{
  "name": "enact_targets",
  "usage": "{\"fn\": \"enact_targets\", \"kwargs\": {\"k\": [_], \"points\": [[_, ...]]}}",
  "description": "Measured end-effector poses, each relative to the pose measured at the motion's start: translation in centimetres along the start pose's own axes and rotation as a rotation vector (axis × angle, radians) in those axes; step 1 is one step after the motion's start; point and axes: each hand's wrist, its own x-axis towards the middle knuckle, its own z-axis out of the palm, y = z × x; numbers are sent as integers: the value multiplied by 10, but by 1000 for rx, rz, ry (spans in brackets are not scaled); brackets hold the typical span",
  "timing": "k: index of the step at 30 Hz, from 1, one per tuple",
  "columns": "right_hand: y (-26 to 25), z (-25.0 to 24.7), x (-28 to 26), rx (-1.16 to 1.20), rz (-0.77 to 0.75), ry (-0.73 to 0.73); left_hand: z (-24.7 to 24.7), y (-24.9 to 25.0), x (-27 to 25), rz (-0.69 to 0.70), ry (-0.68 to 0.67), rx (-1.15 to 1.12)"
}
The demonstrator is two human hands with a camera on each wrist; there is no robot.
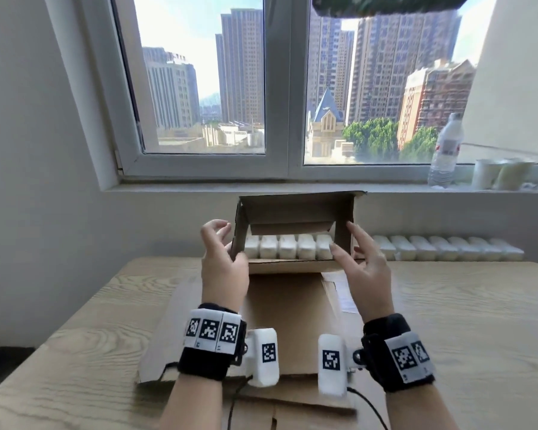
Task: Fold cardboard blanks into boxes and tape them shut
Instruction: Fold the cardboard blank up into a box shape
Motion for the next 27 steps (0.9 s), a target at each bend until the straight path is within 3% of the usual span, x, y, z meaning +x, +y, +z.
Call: {"fn": "enact_targets", "kwargs": {"k": [6,10,16,23,25,27], "points": [[19,6,0,-120,-86,-7,15,-8,5,116,-125,155],[39,0,7,-214,-141,-50,13,-16,11,99,-208,263],[58,1,9,-298,-272,27,12,-25,11,181,-366,340],[70,2,9,-307,-190,-39,21,-42,10,143,-522,331],[71,3,8,-304,-201,-60,23,-45,9,131,-514,393],[71,2,10,-304,-201,-87,23,-47,10,123,-415,414]]}}
